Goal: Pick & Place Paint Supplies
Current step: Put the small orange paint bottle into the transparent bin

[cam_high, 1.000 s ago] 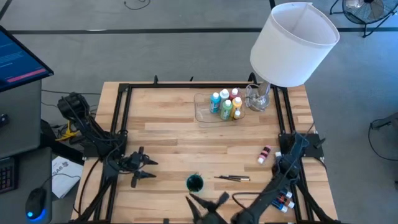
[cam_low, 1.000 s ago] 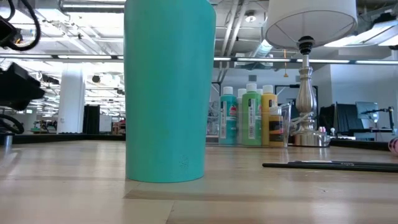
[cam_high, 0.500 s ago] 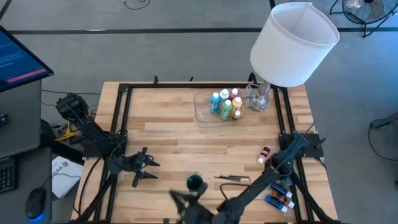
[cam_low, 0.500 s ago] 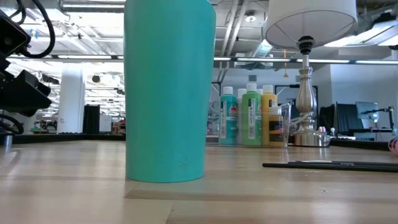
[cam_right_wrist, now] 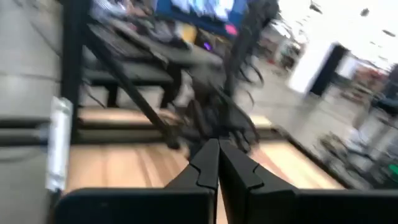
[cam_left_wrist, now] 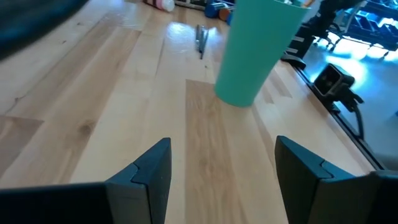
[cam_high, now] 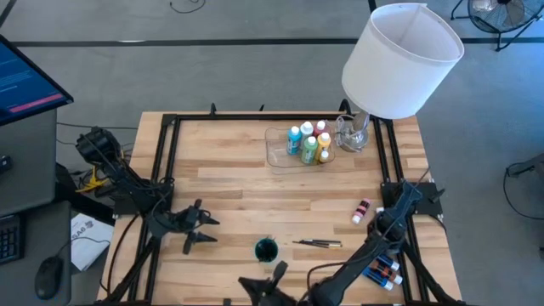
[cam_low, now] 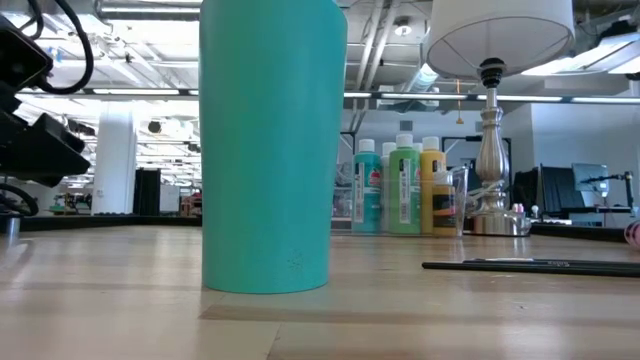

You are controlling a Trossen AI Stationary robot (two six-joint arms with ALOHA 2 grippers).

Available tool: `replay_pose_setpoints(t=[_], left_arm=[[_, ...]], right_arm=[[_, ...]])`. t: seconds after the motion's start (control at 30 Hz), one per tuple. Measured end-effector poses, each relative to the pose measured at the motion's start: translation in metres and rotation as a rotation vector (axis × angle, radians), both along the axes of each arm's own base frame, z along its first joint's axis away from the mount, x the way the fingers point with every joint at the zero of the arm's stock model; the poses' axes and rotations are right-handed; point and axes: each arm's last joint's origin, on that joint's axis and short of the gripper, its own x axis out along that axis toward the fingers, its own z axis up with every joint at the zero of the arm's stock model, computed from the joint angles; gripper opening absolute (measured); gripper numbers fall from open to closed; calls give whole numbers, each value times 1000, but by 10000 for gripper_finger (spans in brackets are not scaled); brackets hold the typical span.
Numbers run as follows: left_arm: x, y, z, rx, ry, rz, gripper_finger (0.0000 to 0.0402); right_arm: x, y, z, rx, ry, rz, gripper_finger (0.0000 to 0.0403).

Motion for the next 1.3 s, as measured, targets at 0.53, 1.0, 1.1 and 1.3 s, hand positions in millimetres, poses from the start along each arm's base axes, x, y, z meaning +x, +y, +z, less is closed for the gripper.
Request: replay_pose_setpoints(t=[0.53, 1.0, 1.1, 1.3], left_arm=[[5, 7, -2, 53, 11, 49, 186], [14, 18, -3, 81, 21, 119, 186], [16, 21, -3, 84, 22, 139, 186], [24, 34, -3, 146, 27, 216, 186]], right_arm=[[-82, -24, -20, 91, -141, -243, 0], [-92, -75, 20, 1, -79, -301, 0], [-96, -94, 37, -45, -49, -325, 0], [-128, -157, 65, -50, -45, -392, 0]])
